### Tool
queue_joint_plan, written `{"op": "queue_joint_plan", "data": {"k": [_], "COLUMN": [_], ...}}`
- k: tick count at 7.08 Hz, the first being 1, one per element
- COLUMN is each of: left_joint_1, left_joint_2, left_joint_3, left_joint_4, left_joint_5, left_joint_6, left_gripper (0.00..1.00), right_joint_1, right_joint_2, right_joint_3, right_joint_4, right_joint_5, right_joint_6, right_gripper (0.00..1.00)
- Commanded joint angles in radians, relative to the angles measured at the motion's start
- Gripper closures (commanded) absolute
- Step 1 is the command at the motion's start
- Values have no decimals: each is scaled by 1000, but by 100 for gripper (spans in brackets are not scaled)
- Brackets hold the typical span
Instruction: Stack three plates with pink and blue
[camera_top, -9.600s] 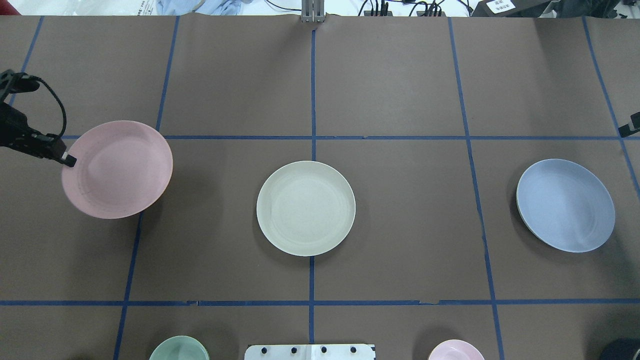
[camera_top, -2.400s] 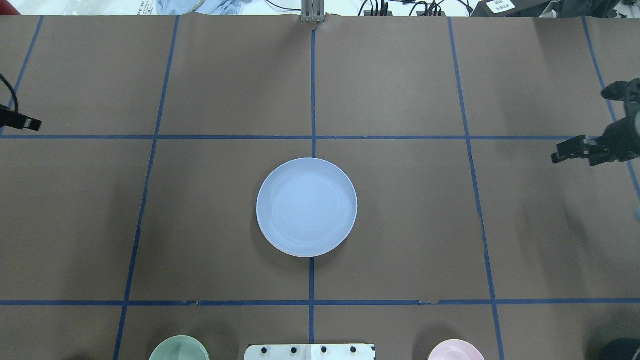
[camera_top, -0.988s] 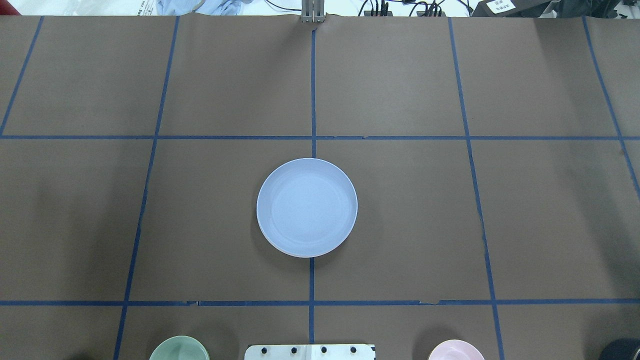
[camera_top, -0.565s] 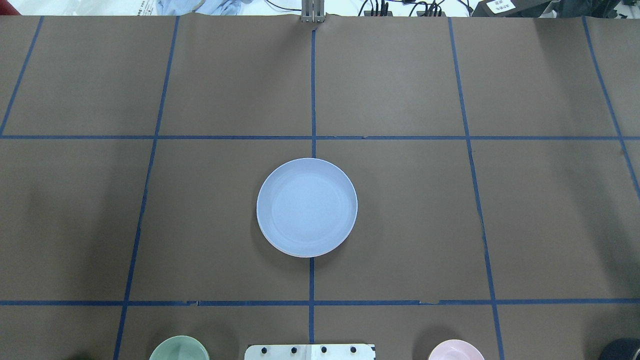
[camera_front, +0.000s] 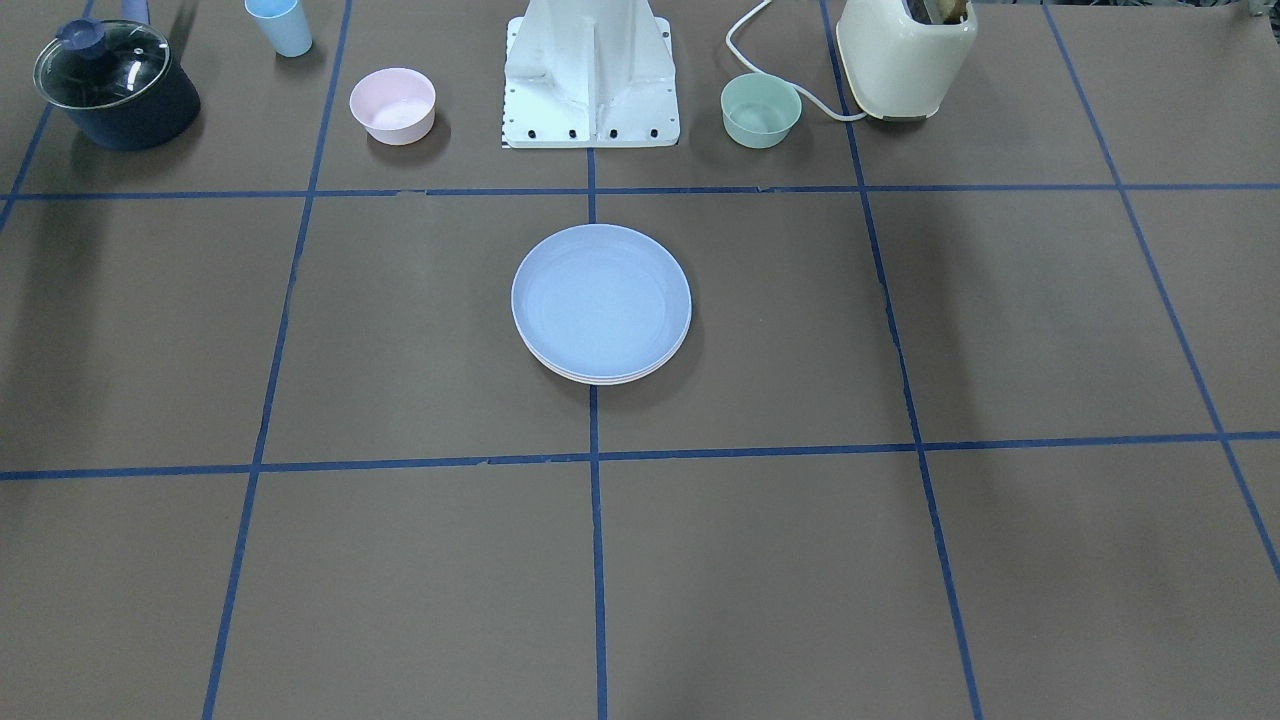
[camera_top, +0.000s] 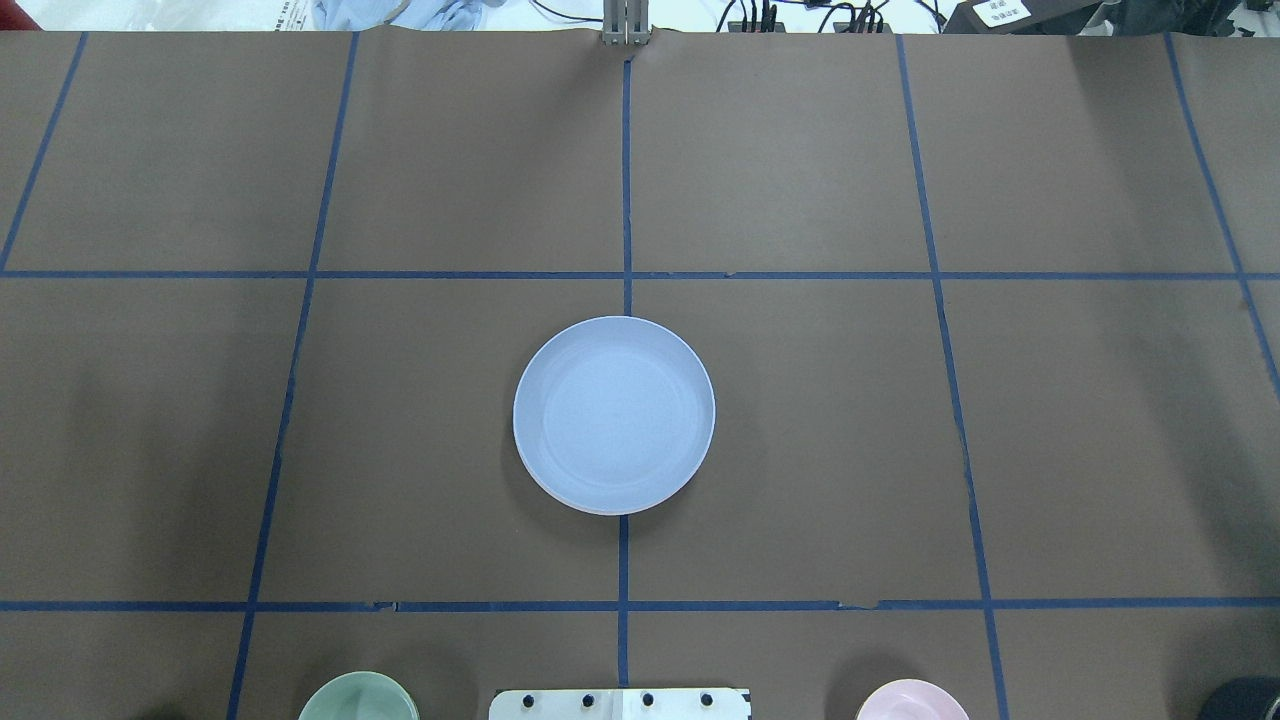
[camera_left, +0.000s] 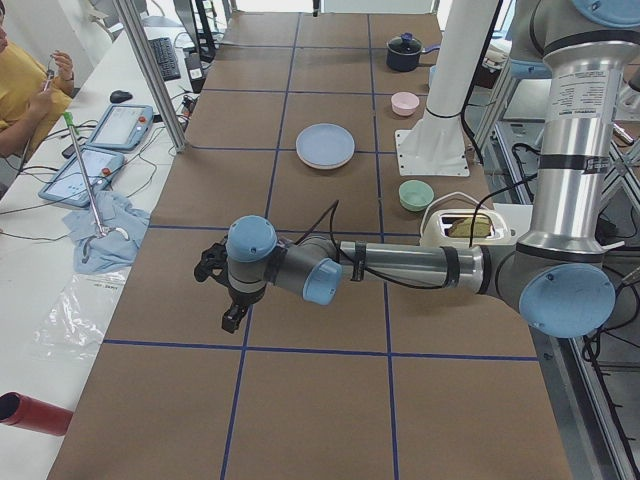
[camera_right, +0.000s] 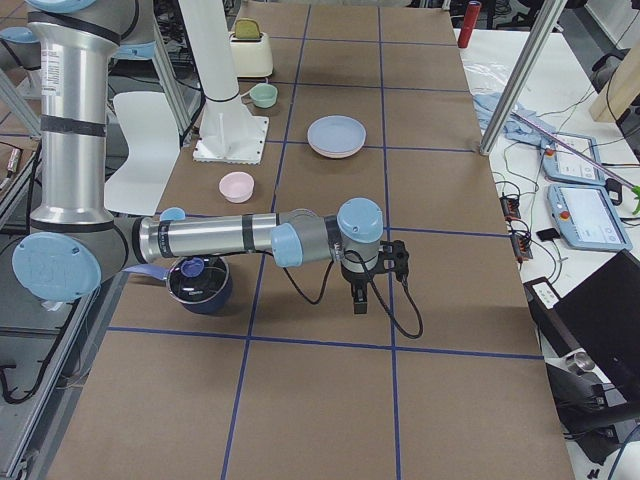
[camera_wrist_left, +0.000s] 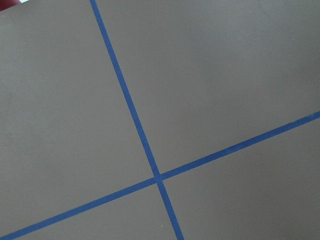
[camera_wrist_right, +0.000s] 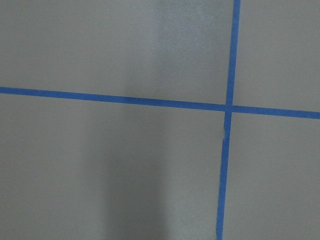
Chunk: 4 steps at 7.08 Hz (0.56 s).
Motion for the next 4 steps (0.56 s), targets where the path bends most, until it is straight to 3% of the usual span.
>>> {"op": "queue_joint_plan", "data": {"k": [1, 4], "left_joint_1": [1, 0], "left_joint_2": [-8, -2], "left_joint_3": [-22, -42], "left_joint_4": [2, 4], "left_joint_5": [9, 10], "left_joint_6": [1, -1], "left_gripper": [0, 0], "right_joint_1": [0, 0], "right_joint_2": [-1, 0], "right_joint_3": [0, 0], "right_joint_4": [0, 2], "right_joint_5": [4, 6], "right_joint_6": [2, 2], "right_gripper": [0, 0]}}
